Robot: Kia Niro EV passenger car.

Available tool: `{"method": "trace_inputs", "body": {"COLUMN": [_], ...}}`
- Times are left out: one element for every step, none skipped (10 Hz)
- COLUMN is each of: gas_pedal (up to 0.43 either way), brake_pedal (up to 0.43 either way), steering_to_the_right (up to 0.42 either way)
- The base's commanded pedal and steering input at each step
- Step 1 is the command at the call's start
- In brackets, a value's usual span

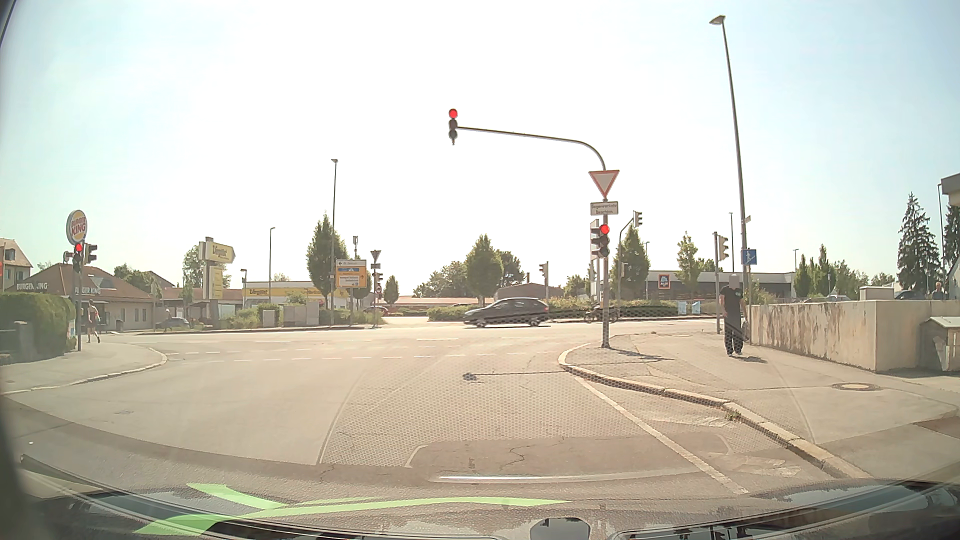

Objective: Follow the waypoints while adhering to traffic rules and regulations

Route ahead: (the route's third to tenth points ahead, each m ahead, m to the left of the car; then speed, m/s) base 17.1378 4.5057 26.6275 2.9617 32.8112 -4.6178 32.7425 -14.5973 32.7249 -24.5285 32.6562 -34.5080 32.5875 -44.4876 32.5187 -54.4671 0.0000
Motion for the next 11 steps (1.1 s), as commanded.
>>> {"method": "trace_inputs", "body": {"gas_pedal": [0.000, 0.000, 0.000, 0.000, 0.000, 0.000, 0.000, 0.000, 0.000, 0.000, 0.000], "brake_pedal": [0.311, 0.311, 0.311, 0.311, 0.311, 0.311, 0.311, 0.311, 0.311, 0.311, 0.311], "steering_to_the_right": [-0.019, -0.019, -0.019, -0.019, -0.019, -0.019, -0.019, -0.019, -0.019, -0.019, -0.019]}}
